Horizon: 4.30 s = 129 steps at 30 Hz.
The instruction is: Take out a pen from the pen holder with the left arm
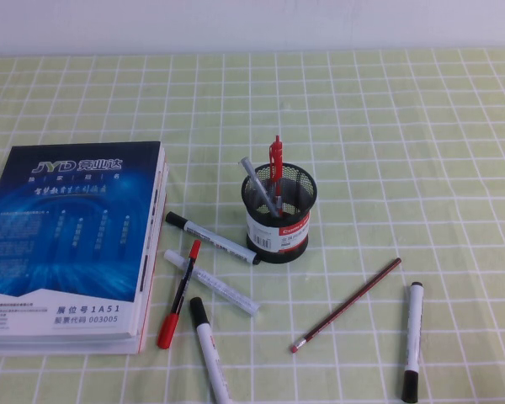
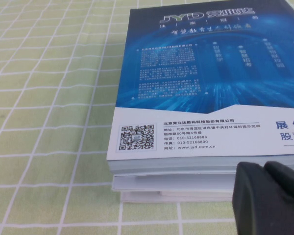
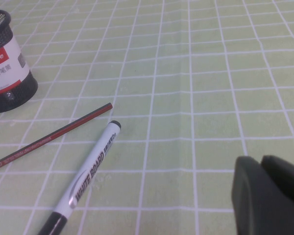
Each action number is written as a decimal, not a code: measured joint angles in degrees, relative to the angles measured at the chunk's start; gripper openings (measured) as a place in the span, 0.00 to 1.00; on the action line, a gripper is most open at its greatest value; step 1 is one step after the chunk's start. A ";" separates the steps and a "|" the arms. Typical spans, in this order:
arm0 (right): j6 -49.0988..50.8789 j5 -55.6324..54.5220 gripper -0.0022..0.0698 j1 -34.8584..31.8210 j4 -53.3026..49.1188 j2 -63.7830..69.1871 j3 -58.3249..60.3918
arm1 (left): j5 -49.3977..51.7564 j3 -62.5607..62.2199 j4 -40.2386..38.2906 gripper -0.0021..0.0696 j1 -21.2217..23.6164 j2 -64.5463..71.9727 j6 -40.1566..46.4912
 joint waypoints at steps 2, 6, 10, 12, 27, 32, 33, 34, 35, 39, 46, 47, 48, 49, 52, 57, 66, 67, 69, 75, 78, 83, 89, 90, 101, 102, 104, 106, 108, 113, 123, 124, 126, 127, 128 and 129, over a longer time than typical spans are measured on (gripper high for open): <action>0.00 0.00 0.01 0.00 0.00 0.00 0.00 | 0.00 0.00 0.00 0.03 0.00 0.00 0.00; 0.00 0.00 0.01 0.00 0.00 0.00 0.00 | 0.00 0.00 0.00 0.03 0.00 0.00 0.00; 0.00 0.00 0.01 0.00 0.00 0.00 0.00 | 0.00 0.00 0.00 0.03 0.00 0.00 0.00; 0.00 0.00 0.01 0.00 0.00 0.00 0.00 | 0.00 0.00 0.00 0.03 0.00 0.00 0.00; 0.00 0.00 0.01 0.00 0.00 0.00 0.00 | 0.00 0.00 0.00 0.03 0.00 0.00 0.00; 0.00 0.00 0.01 0.00 0.00 0.00 0.00 | 0.00 0.00 0.00 0.03 0.00 0.00 0.00; 0.00 0.00 0.01 0.00 0.00 0.00 0.00 | 0.00 0.00 0.00 0.03 0.00 0.00 0.00; 0.00 0.00 0.01 0.00 0.00 0.00 0.00 | 0.00 0.00 0.00 0.03 0.00 0.00 0.00; 0.00 0.00 0.01 0.00 0.00 0.00 0.00 | 0.00 0.00 0.00 0.03 0.00 0.00 0.00; 0.00 0.00 0.01 0.00 0.00 0.00 0.00 | 0.00 0.00 0.00 0.03 0.00 0.00 0.00; 0.00 0.00 0.01 0.00 0.00 0.00 0.00 | -0.14 0.00 0.00 0.03 0.00 -0.05 0.11; 0.00 0.00 0.01 0.00 0.00 0.00 0.00 | -0.49 0.00 0.00 0.03 0.00 -0.05 0.11; 0.00 0.00 0.01 0.00 0.00 0.00 0.00 | -0.79 0.00 0.00 0.03 0.00 -0.05 0.11; 0.00 0.00 0.01 0.00 0.00 0.00 0.00 | -1.09 0.00 0.00 0.03 0.00 -0.05 0.11; 0.00 0.00 0.01 0.00 0.00 0.00 0.00 | -2.21 0.00 0.00 0.03 0.00 -0.05 -0.08; 0.00 0.00 0.01 0.00 0.00 0.00 0.00 | -2.87 0.00 0.00 0.03 0.00 -0.05 -0.12; 0.00 0.00 0.01 0.00 0.00 0.00 0.00 | -7.96 0.00 -0.89 0.03 0.00 -0.05 -1.88; 0.00 0.00 0.01 0.00 0.00 0.00 0.00 | -9.52 0.00 -1.22 0.03 0.00 -0.05 -2.63; 0.00 0.00 0.01 0.00 0.00 0.00 0.00 | -12.47 0.00 -1.22 0.03 0.00 -0.05 -3.84; 0.00 0.00 0.01 0.00 0.00 0.00 0.00 | -24.98 0.00 -1.22 0.02 0.00 -0.05 -5.19; 0.00 0.00 0.01 0.00 0.00 0.00 0.00 | -31.47 0.00 -1.22 0.02 0.00 -0.05 -5.19; 0.00 0.00 0.01 0.00 0.00 0.00 0.00 | -47.37 0.00 -1.22 0.02 0.00 -0.14 -7.94; 0.00 0.00 0.01 0.00 0.00 0.00 0.00 | -56.24 0.00 -1.22 0.02 0.00 -0.41 -10.47; 0.00 0.00 0.01 0.00 0.00 0.00 0.00 | -56.35 0.00 -1.22 0.02 0.00 -0.41 -10.77; 0.00 0.00 0.01 0.00 0.00 0.00 0.00 | -47.16 -4.10 -1.22 0.02 0.00 3.06 -11.57; 0.00 0.00 0.01 0.00 0.00 0.00 0.00 | -47.43 -4.78 -1.22 0.02 0.00 4.61 -11.57; 0.00 0.00 0.01 0.00 0.00 0.00 0.00 | -48.47 -5.83 -1.22 0.02 0.00 7.80 -11.57; 0.00 0.00 0.01 0.00 0.00 0.00 0.00 | -49.39 -6.72 -0.87 0.02 0.00 11.22 -11.97; 0.00 0.00 0.01 0.00 0.00 0.00 0.00 | -50.32 -7.33 0.21 0.02 0.00 15.24 -13.40; 0.00 0.00 0.01 0.00 0.00 0.00 0.00 | -56.74 -7.59 8.97 0.02 0.00 24.89 -23.75; 0.00 0.00 0.01 0.00 0.00 0.00 0.00 | -69.55 -7.68 16.48 0.02 0.00 37.93 -38.79; 0.00 0.00 0.01 0.00 0.00 0.00 0.00 | -69.88 -7.68 18.40 0.02 0.00 38.80 -39.37; 0.00 0.00 0.01 0.00 0.00 0.00 0.00 | -71.33 -7.68 22.61 0.02 0.00 41.47 -39.98; 0.00 0.00 0.01 0.00 0.00 0.00 0.00 | -72.49 -7.83 24.50 0.02 0.00 42.73 -40.10; 0.00 0.00 0.01 0.00 0.00 0.00 0.00 | -73.71 -8.14 27.23 0.02 0.00 44.40 -40.10; 0.00 0.00 0.01 0.00 0.00 0.00 0.00 | -74.91 -8.63 30.20 0.02 0.00 46.20 -40.10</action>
